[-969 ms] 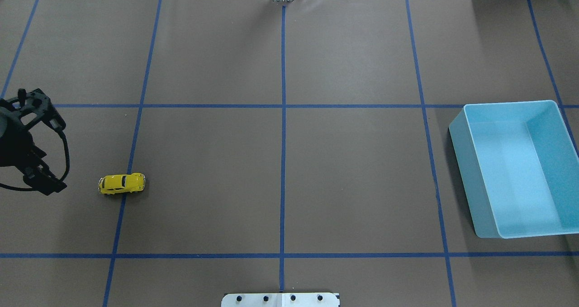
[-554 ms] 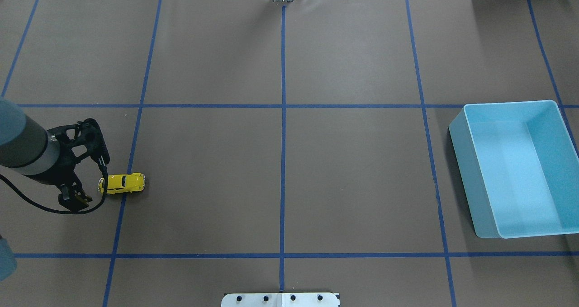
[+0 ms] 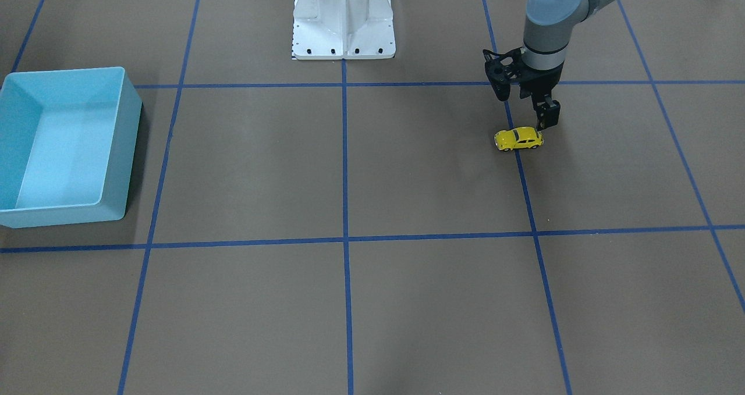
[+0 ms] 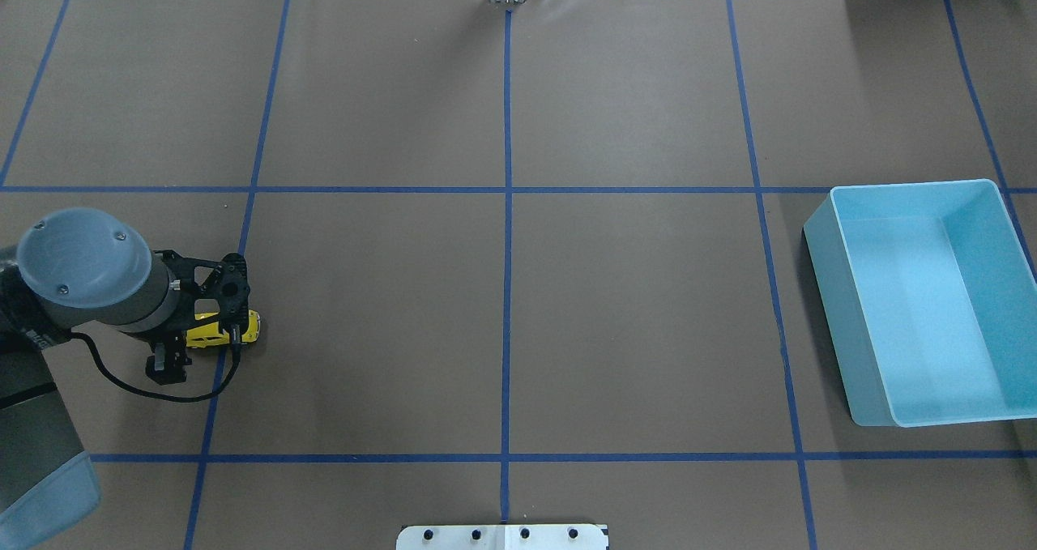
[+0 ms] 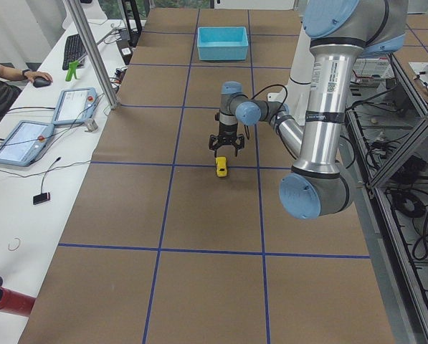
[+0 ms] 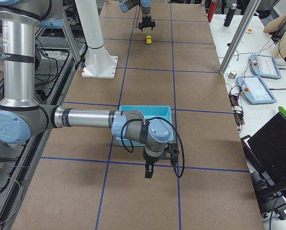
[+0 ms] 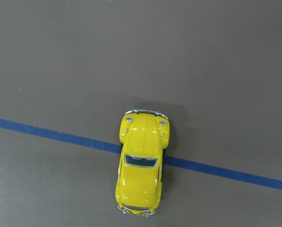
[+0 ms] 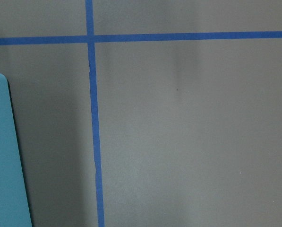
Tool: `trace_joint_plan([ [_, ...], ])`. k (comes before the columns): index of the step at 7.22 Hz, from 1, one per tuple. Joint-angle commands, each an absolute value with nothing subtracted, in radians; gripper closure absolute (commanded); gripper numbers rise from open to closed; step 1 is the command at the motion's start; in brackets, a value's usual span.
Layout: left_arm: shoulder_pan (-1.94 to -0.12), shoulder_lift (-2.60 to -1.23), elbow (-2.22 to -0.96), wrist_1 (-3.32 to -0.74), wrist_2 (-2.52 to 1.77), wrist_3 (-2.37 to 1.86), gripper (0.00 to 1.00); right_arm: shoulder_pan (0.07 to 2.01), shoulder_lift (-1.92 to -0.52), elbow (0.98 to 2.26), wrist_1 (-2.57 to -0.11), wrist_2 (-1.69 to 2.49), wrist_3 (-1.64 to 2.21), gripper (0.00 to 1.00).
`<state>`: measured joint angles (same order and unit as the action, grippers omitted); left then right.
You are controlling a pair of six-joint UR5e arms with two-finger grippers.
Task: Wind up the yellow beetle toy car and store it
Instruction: 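Lower the left gripper and grip the yellow car's body, then roll the held car along the table toward the table center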
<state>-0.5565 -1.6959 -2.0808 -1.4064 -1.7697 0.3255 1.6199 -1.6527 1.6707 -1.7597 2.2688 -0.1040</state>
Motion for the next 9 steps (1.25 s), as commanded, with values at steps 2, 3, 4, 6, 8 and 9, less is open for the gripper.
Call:
trace_joint_plan([
  [2,-0.525,-1.747,-2.016,-1.365,-1.694,0.423,0.0,1.621,-1.654,1.672,-1.759,2.269,-0.104,0.01],
  [3,-0.525,-1.794,-1.966,-1.342,-1.695,0.426,0.0,1.621,-1.654,1.672,-1.761,2.269,-0.104,0.01],
  [4,-0.526,-1.804,-1.948,-1.338,-1.695,0.431,0.0,1.621,-1.654,1.672,-1.759,2.269,-0.104,0.01],
  [6,-0.526,-1.805,-1.931,-1.329,-1.701,0.434,0.0,1.621,-1.655,1.672,-1.761,2.269,-0.104,0.01],
  [8,-0.526,-1.816,-1.913,-1.324,-1.742,0.434,0.0,1.621,-1.655,1.674,-1.759,2.269,-0.104,0.01],
  [9,-0.526,-1.821,-1.904,-1.324,-1.753,0.433,0.0,1.621,-1.655,1.674,-1.759,2.269,-0.104,0.01],
])
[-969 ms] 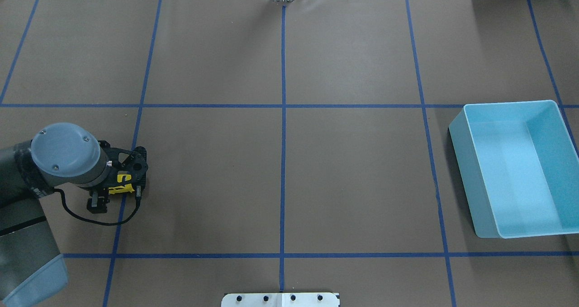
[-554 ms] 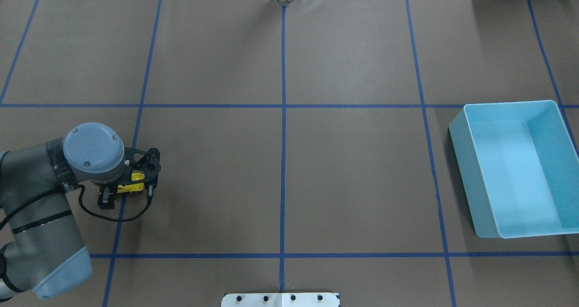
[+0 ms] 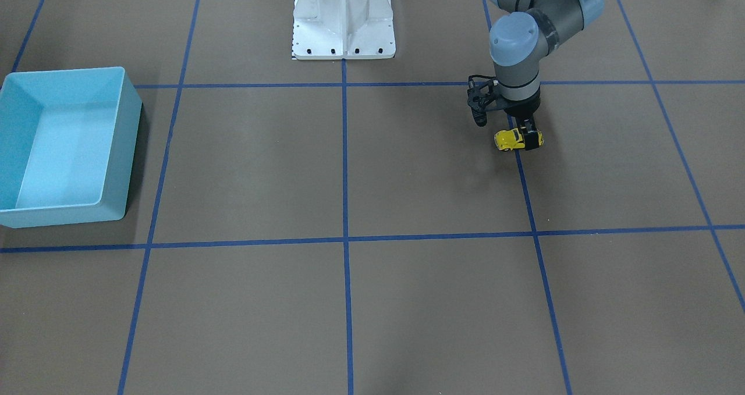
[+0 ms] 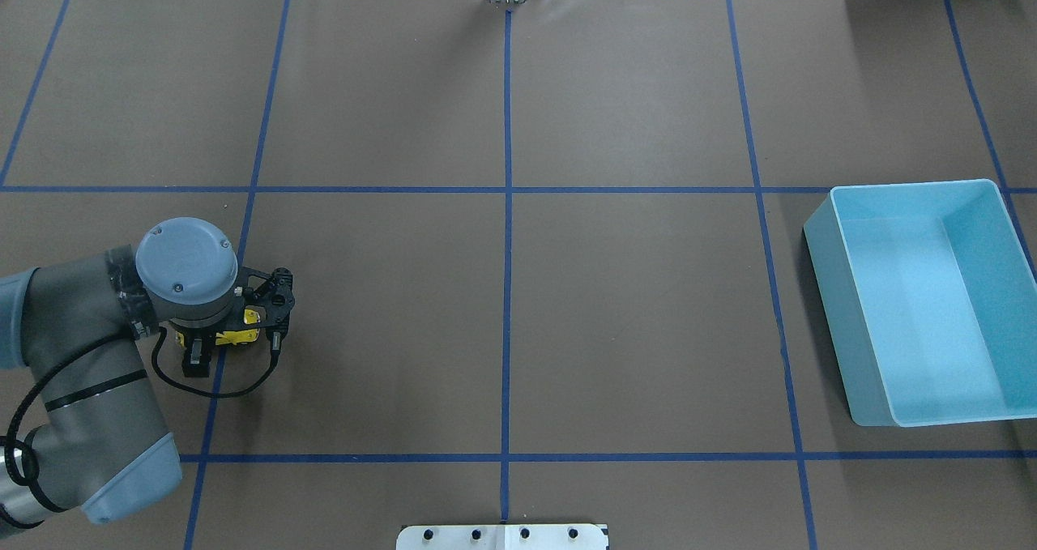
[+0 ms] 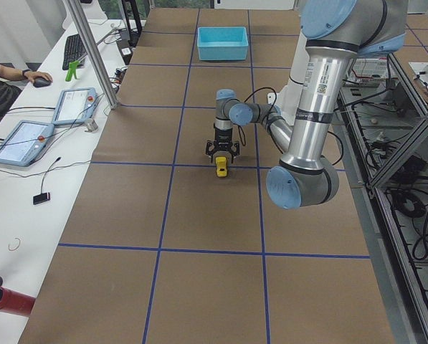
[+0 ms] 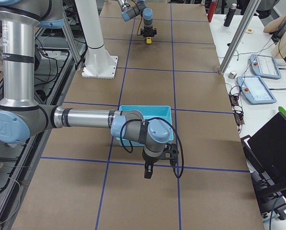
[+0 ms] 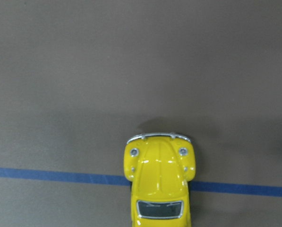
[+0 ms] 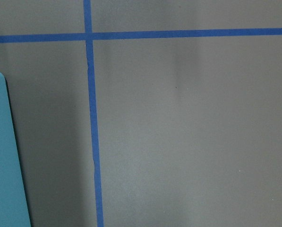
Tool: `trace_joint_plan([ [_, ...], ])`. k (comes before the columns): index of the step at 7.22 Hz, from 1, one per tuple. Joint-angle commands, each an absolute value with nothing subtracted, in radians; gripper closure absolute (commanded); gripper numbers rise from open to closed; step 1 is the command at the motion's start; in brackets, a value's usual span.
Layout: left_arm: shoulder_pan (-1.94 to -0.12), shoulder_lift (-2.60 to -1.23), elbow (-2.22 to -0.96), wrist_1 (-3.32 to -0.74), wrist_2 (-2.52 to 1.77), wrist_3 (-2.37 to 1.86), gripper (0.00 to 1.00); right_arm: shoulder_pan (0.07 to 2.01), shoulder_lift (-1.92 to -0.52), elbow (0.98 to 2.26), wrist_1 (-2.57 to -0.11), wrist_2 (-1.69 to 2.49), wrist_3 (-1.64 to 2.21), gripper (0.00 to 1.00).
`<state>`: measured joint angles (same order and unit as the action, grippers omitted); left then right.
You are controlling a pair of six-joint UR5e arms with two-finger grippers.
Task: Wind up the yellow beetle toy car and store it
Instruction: 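Roll the held car along the table toward the table center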
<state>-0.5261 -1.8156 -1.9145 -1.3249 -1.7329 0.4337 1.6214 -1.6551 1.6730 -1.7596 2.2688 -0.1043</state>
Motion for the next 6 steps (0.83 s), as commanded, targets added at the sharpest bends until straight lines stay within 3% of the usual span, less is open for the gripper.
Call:
trace_joint_plan([
  [1,-0.526,-1.831,-1.885,-1.324,-1.753,0.433,0.0,1.621,-1.655,1.674,-1.759,2.269,-0.104,0.01],
  [6,-0.522,-1.858,-1.853,-1.293,-1.752,0.437,0.01,1.621,-1.655,1.675,-1.759,2.267,-0.104,0.01],
])
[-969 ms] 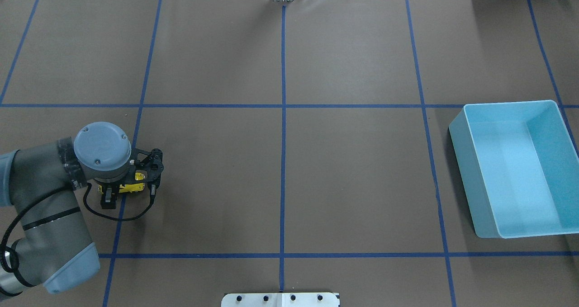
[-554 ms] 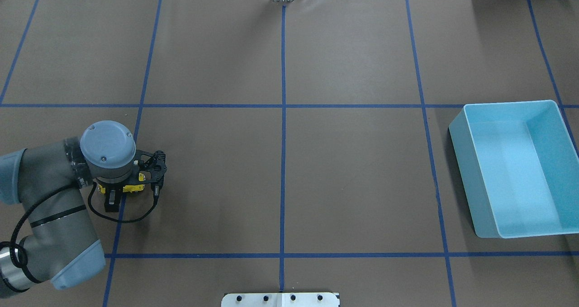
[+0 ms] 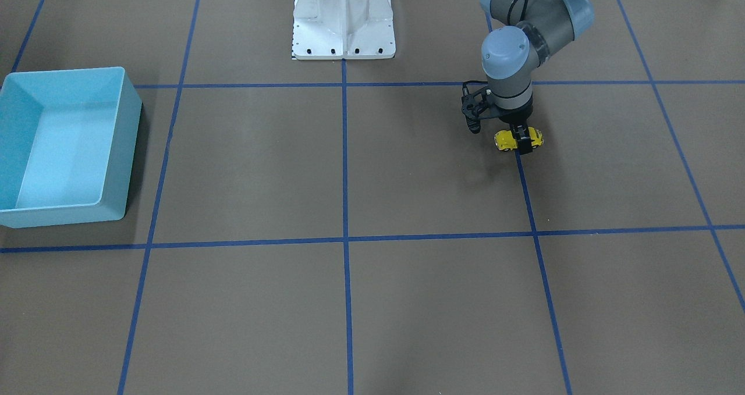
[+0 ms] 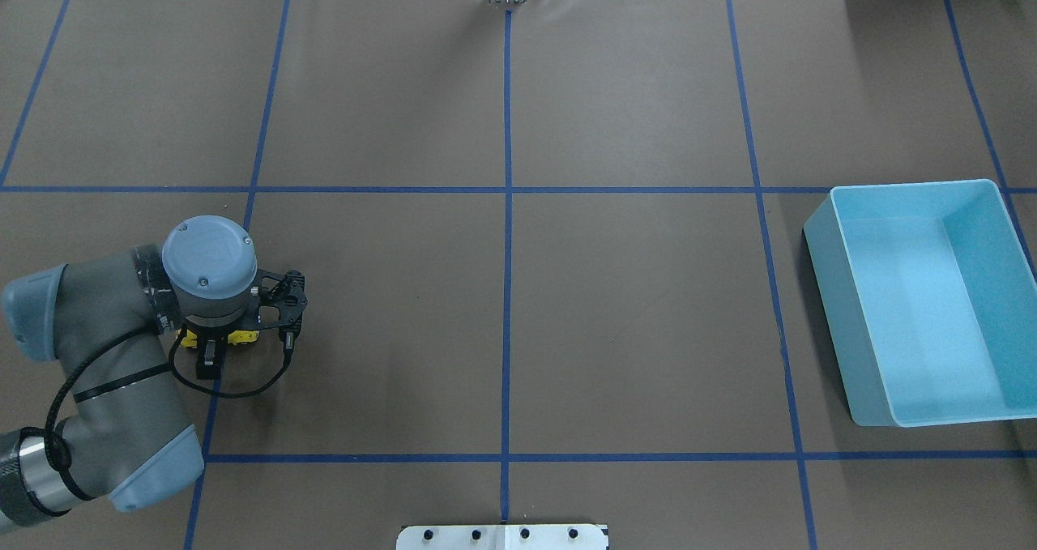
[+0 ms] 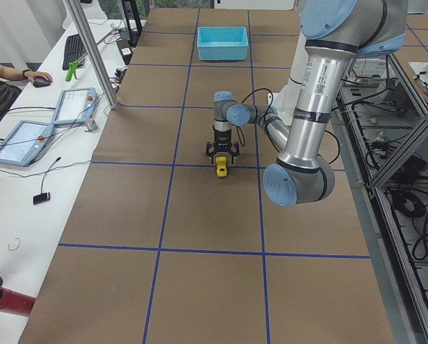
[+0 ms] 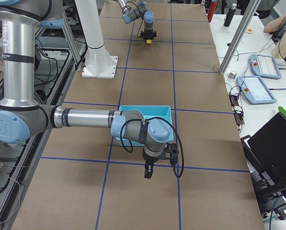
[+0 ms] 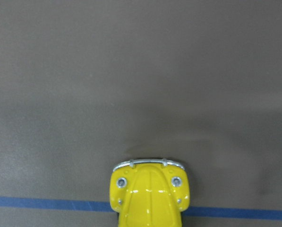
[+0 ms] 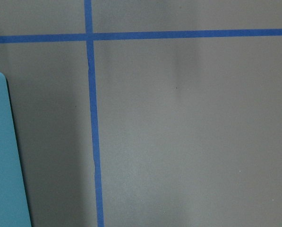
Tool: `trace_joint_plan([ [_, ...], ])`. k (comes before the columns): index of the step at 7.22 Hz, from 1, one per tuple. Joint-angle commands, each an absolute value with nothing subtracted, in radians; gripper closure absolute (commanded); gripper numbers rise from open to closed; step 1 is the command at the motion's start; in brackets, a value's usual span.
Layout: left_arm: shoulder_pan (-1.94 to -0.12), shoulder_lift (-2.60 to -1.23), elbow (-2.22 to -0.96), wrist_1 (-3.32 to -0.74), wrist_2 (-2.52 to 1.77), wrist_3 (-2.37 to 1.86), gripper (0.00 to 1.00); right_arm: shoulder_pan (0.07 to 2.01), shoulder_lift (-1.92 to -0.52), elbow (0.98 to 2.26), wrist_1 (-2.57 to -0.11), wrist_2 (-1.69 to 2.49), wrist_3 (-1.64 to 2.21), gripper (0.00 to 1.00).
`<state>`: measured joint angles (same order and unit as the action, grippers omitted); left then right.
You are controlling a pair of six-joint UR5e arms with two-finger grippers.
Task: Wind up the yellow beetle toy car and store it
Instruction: 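Roll the held car along the table toward the table center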
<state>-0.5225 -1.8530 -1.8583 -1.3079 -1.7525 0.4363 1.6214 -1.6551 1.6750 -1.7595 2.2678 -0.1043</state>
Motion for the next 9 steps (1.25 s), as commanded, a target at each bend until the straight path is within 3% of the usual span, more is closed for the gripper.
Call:
trace_joint_plan([
  [1,-0.52,-1.862,-1.844,-1.292,-1.752,0.436,0.02,1.621,-1.655,1.675,-1.759,2.267,-0.104,0.01],
  [3,-0.518,-1.87,-1.838,-1.293,-1.753,0.437,0.24,1.621,-1.655,1.675,-1.759,2.267,-0.104,0.01],
  [4,-0.518,-1.871,-1.838,-1.293,-1.755,0.437,0.43,1.621,-1.658,1.675,-1.759,2.267,-0.104,0.01],
  [5,-0.518,-1.873,-1.838,-1.293,-1.755,0.437,0.85,1.621,-1.66,1.675,-1.759,2.267,-0.104,0.01],
  [6,-0.52,-1.879,-1.839,-1.296,-1.755,0.439,1.0,1.621,-1.66,1.675,-1.759,2.267,-0.104,0.01],
  [9,-0.538,-1.881,-1.864,-1.36,-1.793,0.594,1.0,1.621,-1.66,1.675,-1.759,2.267,-0.104,0.01],
])
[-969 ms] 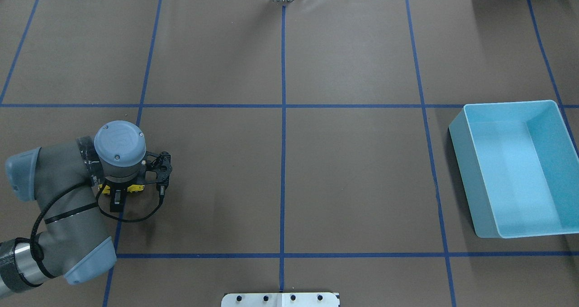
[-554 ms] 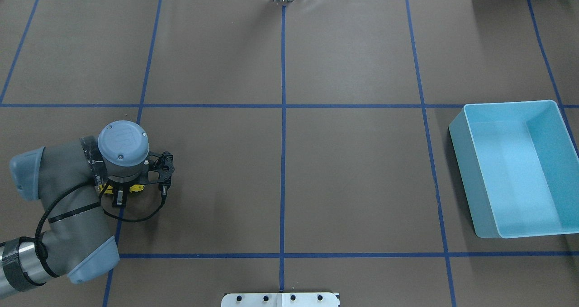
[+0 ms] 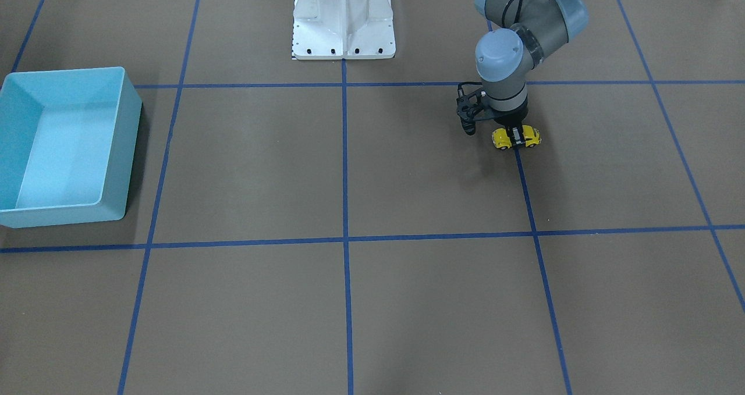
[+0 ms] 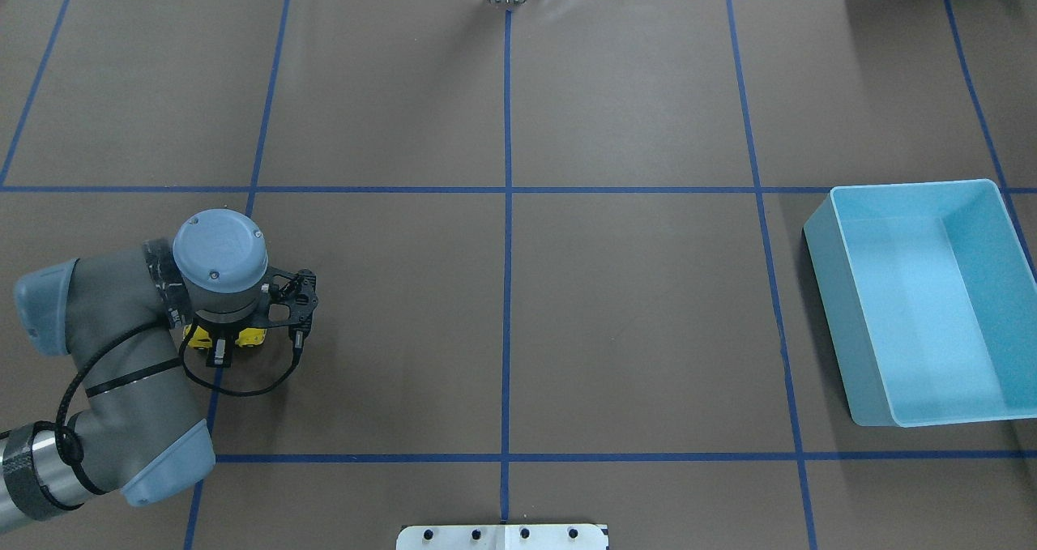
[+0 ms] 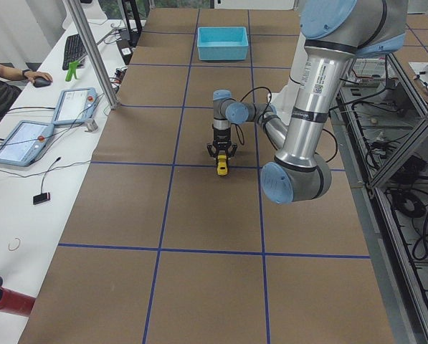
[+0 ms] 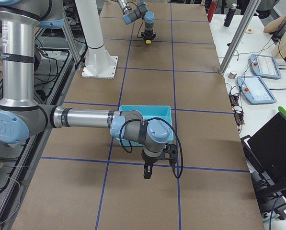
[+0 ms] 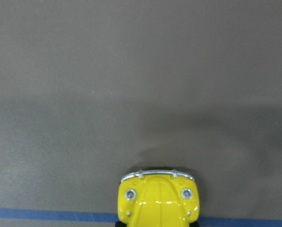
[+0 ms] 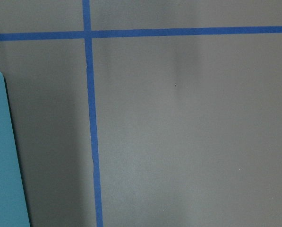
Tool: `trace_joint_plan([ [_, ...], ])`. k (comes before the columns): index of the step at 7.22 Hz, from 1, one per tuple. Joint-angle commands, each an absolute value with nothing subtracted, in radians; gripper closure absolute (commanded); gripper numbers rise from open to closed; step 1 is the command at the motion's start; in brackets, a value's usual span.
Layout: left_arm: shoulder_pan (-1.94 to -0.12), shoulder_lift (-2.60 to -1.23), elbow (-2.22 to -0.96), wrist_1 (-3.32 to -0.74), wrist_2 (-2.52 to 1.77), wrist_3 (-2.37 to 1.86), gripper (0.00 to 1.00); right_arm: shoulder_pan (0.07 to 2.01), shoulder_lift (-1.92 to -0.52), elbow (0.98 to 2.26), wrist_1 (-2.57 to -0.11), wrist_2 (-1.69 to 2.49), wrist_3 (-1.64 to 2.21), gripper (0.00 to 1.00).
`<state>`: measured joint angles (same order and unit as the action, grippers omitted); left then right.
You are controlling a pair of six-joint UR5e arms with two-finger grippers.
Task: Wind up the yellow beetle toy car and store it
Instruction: 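Roll the held car along the table toward the table center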
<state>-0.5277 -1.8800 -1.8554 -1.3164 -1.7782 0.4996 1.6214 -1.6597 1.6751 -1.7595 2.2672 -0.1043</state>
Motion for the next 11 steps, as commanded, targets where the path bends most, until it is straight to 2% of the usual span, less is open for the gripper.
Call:
trace_joint_plan([
  [1,-0.538,-1.882,-1.868,-1.371,-1.834,0.603,1.0,1.621,-1.66,1.675,-1.759,2.267,-0.104,0.01],
  [3,-0.545,-1.894,-1.89,-1.451,-1.853,0.591,1.0,1.621,-1.66,1.677,-1.759,2.267,-0.104,0.01],
  [11,-0.496,-1.914,-1.896,-1.483,-1.85,0.549,1.0,1.621,-1.66,1.677,-1.759,2.267,-0.104,0.01],
])
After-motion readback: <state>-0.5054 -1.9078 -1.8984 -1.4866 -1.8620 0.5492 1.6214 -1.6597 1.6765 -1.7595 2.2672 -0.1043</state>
